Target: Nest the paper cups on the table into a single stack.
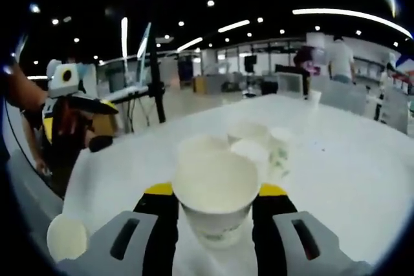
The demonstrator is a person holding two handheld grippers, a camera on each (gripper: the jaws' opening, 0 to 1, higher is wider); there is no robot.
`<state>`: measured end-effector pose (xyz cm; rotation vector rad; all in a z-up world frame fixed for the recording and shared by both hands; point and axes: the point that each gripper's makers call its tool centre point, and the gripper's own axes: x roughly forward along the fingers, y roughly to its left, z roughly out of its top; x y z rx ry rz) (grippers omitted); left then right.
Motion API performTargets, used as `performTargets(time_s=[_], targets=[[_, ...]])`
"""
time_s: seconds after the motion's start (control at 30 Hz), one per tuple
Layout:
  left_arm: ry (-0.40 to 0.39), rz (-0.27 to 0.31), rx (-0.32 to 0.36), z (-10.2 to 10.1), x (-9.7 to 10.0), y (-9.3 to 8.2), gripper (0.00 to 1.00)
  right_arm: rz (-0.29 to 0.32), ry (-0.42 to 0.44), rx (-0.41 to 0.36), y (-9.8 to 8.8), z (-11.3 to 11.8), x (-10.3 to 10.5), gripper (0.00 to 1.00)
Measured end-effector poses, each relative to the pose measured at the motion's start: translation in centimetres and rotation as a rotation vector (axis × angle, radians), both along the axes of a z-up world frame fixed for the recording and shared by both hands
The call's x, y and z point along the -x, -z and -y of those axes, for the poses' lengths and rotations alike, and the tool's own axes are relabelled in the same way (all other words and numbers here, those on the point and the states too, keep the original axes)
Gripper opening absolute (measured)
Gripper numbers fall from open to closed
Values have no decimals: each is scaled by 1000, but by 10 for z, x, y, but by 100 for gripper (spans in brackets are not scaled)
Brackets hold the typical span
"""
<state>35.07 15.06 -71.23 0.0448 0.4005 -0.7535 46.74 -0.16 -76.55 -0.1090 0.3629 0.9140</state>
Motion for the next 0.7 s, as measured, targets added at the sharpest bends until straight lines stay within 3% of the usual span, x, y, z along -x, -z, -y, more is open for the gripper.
performTargets(time_s=[0.7], targets=[[7, 6, -5, 3, -1, -4, 100, 59, 20, -28, -55, 11, -29, 43]])
